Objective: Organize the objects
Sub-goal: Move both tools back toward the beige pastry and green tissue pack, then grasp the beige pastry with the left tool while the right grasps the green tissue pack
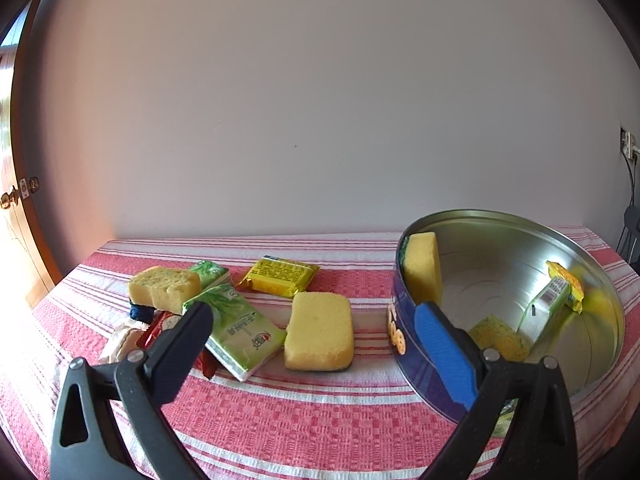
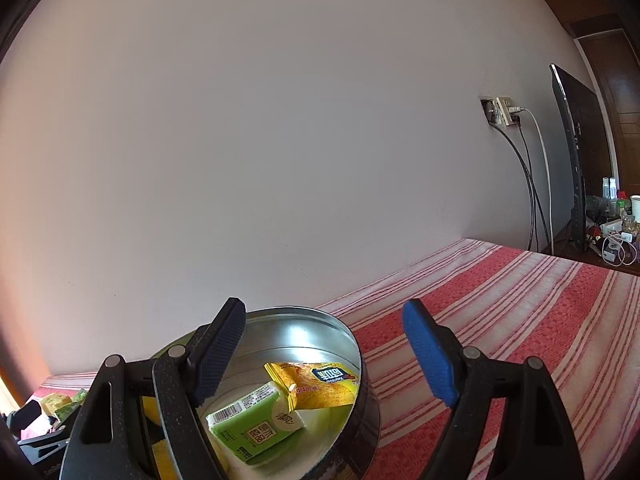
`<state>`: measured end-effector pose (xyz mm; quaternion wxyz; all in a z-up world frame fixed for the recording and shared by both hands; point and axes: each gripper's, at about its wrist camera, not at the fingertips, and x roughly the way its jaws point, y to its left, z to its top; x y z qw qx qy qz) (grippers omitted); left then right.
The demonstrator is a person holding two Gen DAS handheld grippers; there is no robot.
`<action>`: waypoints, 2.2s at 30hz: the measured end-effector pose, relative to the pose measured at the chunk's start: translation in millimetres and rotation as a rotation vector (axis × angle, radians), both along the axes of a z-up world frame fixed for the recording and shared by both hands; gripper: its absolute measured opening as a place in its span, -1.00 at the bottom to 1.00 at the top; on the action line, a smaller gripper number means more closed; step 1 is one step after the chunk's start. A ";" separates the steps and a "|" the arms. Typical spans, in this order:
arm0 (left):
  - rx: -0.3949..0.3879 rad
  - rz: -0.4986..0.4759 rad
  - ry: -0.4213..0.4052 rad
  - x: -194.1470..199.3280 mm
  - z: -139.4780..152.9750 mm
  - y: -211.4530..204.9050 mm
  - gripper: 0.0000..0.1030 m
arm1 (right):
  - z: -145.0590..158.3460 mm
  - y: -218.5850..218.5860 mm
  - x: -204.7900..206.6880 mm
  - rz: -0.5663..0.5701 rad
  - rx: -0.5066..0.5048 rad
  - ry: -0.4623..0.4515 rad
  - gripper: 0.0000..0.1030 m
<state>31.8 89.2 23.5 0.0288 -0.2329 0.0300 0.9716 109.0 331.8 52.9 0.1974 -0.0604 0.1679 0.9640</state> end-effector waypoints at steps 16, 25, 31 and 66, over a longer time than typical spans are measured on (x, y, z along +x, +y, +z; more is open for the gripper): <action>0.023 0.079 -0.042 -6.7 -4.6 -72.6 0.99 | -5.5 -97.6 -6.9 0.203 0.066 -0.060 0.60; 0.024 0.118 -0.070 -13.6 -7.7 -115.5 0.99 | -7.9 -149.6 -26.3 0.323 0.082 -0.121 0.60; 0.015 0.135 -0.122 -22.6 -13.4 -148.2 0.99 | -14.8 -185.6 -46.0 0.421 0.086 -0.219 0.60; 0.076 0.140 -0.436 -69.3 -60.1 -198.2 0.21 | -61.3 -264.5 -176.0 0.853 0.047 -0.593 0.39</action>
